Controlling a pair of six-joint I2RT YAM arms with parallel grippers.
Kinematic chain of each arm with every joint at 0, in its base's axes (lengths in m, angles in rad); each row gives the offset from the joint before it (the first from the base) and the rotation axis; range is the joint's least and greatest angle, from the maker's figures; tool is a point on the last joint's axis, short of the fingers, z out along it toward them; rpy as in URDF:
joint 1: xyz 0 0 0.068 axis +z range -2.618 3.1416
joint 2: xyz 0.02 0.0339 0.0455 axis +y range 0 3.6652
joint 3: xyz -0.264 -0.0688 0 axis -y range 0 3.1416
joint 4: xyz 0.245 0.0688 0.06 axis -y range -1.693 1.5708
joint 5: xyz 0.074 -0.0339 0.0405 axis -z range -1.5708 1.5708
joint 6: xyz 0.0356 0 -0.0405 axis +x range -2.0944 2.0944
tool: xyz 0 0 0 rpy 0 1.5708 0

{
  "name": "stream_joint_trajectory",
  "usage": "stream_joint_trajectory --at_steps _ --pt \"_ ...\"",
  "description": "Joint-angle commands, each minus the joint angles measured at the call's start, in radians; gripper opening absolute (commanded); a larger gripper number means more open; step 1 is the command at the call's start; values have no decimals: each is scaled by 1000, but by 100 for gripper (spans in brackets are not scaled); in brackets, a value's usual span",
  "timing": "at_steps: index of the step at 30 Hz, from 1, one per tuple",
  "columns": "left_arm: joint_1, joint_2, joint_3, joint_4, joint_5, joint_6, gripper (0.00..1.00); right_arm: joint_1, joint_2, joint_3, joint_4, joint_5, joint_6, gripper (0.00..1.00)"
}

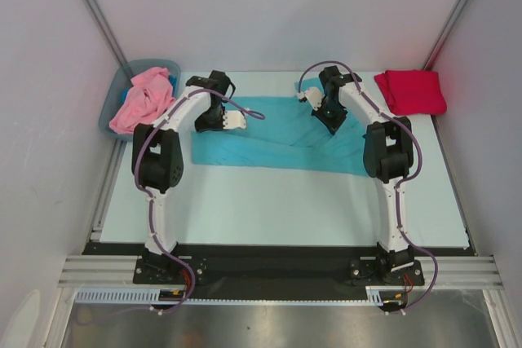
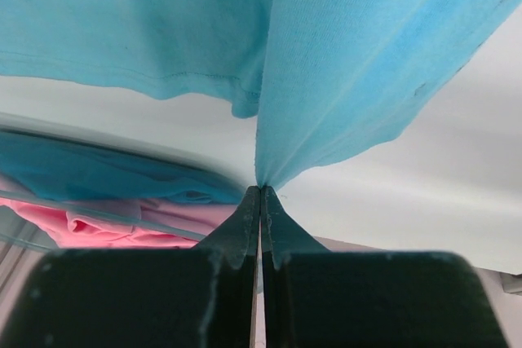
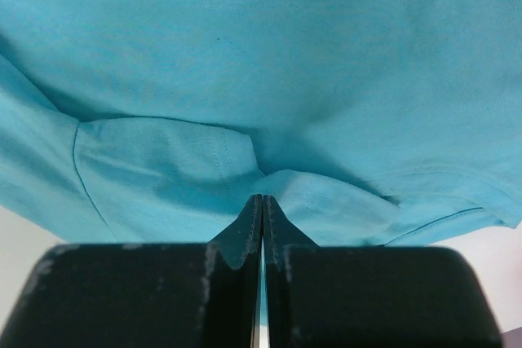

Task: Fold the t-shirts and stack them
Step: Fold the tshirt

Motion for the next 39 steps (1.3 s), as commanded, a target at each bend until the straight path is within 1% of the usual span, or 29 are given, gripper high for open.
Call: stream_joint_trajectory --at_steps 1,6,13,21,30,31,34,36,39 --pt "-6 22 43 -20 -34 13 0 -3 4 40 11 0 14 0" --pt "-6 45 33 12 -22 -5 0 -8 1 40 14 5 9 0" --pt "-14 52 27 14 -9 -13 0 -9 -11 45 27 39 -15 0" --pt "-17 49 23 15 -8 -5 0 -12 -31 100 33 85 -43 0" --pt "-20 49 26 14 -5 -10 0 -18 -36 97 36 106 -61 0" --pt "-19 49 26 15 -3 -10 0 -20 -34 96 33 103 -58 2" --pt "-19 49 21 14 -3 -11 0 -11 -30 87 25 99 -46 19" --pt "-20 49 20 15 -5 -11 0 -5 -27 79 25 83 -35 23" --pt "-19 49 18 14 -3 -16 0 11 -25 71 25 59 -12 25"
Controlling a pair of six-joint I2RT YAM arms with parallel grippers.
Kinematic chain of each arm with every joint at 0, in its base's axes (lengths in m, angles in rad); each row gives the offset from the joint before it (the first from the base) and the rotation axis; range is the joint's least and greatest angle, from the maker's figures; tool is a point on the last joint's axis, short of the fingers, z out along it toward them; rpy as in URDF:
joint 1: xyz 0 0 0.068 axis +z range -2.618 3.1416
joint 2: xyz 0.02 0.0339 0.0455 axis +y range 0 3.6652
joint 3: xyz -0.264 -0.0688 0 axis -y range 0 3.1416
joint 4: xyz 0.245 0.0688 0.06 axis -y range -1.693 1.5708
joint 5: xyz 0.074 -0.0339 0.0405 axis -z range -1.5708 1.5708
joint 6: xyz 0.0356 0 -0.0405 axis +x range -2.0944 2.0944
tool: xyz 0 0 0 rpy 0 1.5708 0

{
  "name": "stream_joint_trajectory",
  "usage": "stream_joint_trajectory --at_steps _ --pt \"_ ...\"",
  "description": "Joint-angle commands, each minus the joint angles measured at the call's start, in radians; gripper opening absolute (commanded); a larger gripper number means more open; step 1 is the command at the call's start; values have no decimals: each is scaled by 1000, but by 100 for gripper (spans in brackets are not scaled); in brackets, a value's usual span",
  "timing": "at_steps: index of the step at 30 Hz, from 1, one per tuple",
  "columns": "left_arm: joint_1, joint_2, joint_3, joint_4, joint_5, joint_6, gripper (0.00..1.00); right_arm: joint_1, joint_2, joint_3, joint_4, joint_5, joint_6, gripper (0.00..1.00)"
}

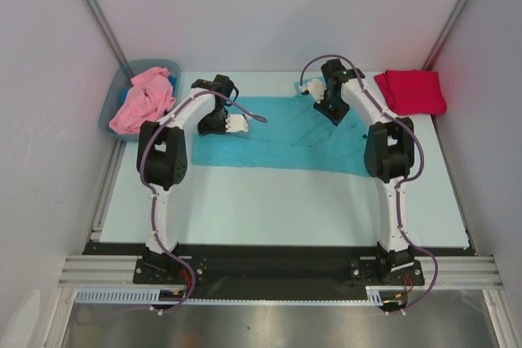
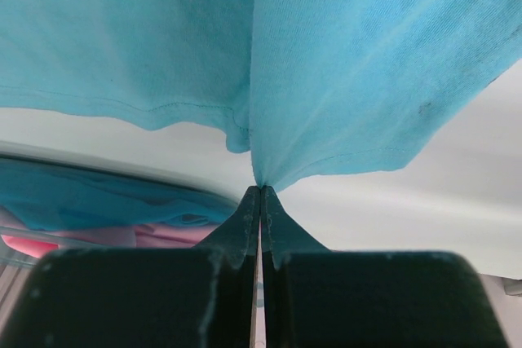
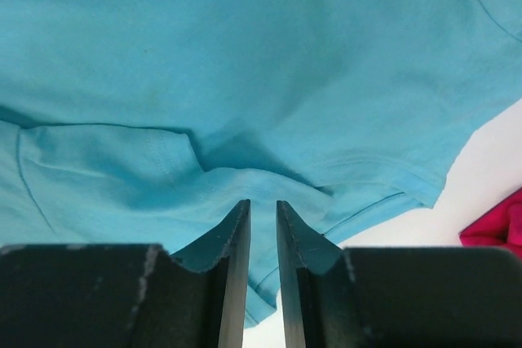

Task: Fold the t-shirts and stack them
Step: Fold the tshirt

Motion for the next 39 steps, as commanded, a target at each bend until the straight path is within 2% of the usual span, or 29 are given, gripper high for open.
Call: stream_joint_trajectory --at_steps 1,16,22,33,39 --pt "-8 -11 13 -5 11 -12 0 26 -21 5 -2 -27 37 25" --pt "-8 -17 15 -2 11 -12 0 7 -56 -133 23 -56 60 25" --pt "-13 -15 12 -2 14 -12 0 0 -59 -132 26 -49 58 24" --pt "-16 -14 12 0 19 -15 0 -3 -50 -103 41 7 58 33" --pt "-16 -11 10 -3 20 -18 0 -10 -61 -104 63 28 67 34"
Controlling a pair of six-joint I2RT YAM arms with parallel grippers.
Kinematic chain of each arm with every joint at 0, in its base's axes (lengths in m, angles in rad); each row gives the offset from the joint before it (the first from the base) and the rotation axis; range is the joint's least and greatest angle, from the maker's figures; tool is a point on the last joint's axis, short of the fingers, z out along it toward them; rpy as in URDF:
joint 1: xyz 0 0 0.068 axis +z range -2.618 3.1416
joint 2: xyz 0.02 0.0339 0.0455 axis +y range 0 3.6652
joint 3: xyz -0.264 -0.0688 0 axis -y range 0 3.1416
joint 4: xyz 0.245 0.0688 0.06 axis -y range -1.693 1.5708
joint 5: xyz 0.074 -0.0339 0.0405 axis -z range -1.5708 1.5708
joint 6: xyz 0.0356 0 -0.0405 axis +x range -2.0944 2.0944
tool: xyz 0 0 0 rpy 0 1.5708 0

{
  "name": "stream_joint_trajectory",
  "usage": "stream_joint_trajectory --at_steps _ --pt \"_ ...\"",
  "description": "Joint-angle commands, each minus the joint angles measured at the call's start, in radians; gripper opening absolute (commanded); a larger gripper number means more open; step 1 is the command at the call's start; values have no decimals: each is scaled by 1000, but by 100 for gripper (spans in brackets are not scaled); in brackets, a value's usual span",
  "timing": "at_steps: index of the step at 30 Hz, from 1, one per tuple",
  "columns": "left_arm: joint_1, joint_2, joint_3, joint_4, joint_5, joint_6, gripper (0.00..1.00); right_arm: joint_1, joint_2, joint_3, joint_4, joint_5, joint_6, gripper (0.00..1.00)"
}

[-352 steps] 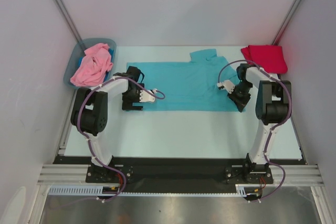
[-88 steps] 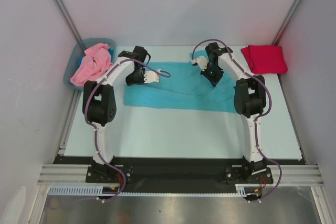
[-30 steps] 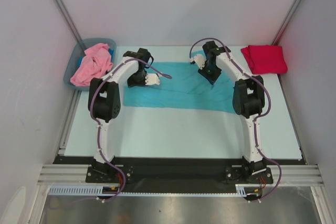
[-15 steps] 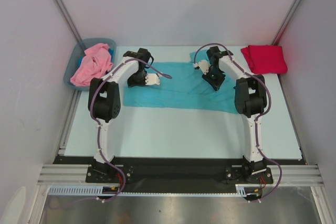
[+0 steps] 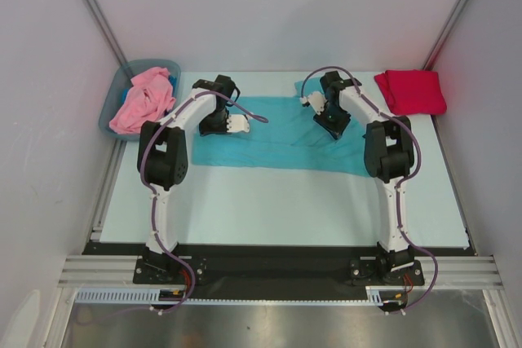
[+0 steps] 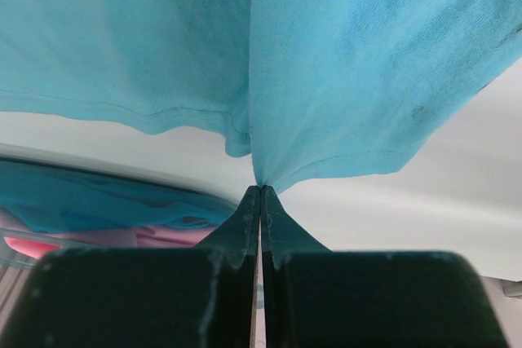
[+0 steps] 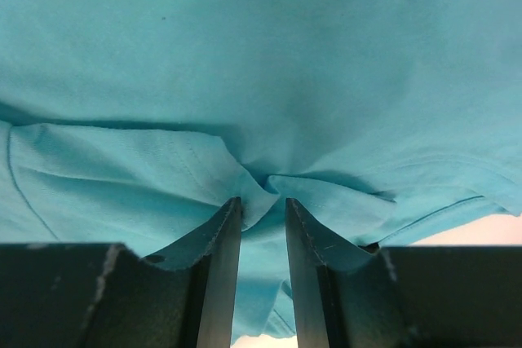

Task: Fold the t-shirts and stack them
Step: Fold the tshirt

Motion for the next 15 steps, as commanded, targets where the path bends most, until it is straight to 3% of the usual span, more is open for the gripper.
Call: stream_joint_trajectory --at_steps 1,5,8,9,10,15 --pt "-8 -12 10 -4 19 -11 0 -10 -60 32 27 32 25 34" --pt "-8 -11 8 -3 19 -10 0 -21 -54 8 27 28 31 33" --pt "-8 -11 8 -4 19 -11 0 -29 -52 -4 26 14 40 19" --pt "-8 -11 8 -3 20 -11 0 -30 -52 -9 27 9 37 3" --pt "-8 -11 8 -4 20 -11 0 -30 -52 -9 27 6 37 0" --pt "-8 -12 7 -3 25 -8 1 -35 -52 3 24 3 33 0"
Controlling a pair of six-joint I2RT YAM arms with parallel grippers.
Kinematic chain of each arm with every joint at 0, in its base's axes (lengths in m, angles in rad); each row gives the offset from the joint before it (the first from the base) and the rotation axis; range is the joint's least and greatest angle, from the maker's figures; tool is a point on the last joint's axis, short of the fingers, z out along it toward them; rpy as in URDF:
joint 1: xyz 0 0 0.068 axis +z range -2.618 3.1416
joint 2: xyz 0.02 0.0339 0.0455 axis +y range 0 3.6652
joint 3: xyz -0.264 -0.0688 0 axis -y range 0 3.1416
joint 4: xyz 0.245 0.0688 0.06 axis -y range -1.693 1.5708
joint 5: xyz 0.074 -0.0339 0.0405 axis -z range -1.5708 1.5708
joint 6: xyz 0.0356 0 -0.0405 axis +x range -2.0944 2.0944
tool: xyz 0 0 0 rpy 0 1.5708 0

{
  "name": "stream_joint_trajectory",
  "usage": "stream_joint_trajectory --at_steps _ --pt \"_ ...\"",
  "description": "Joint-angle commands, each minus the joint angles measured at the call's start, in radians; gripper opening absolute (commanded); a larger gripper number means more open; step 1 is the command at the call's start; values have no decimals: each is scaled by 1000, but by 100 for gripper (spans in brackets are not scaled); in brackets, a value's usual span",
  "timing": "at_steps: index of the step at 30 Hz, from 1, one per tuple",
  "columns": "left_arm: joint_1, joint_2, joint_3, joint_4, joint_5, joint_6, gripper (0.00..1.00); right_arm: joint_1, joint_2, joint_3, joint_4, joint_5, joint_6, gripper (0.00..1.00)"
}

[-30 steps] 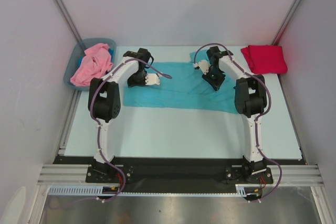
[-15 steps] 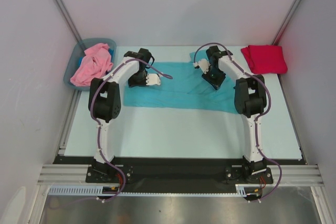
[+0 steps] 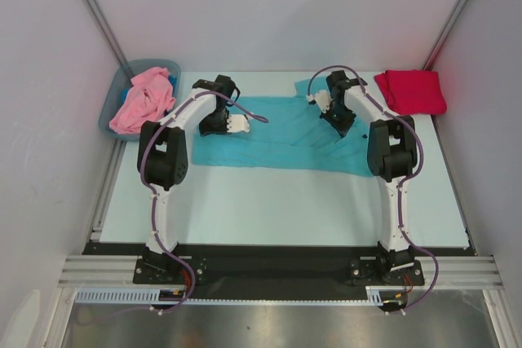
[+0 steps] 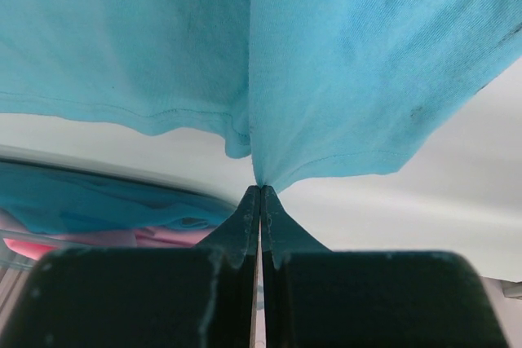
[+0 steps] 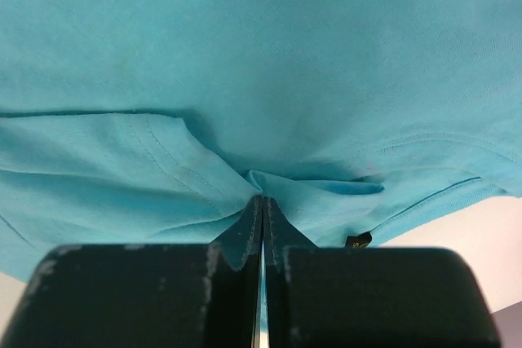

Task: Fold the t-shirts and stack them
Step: Fold the tshirt

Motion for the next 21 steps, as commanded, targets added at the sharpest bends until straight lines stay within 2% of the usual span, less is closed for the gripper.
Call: stream_joint_trajectory --at_steps 1,15,17,18,21 --pt "-8 -14 7 -3 22 -10 0 -5 -54 20 9 -6 3 0" --pt "-6 -17 16 23 25 -23 0 -13 -55 143 26 35 -6 0" --pt "-6 -15 15 23 22 -26 0 -38 -49 144 41 37 28 15" --pt "-6 -15 13 23 22 -28 0 -54 -43 152 43 26 48 28" --pt "-6 -23 -4 31 21 -37 0 -126 -14 176 9 -93 141 31"
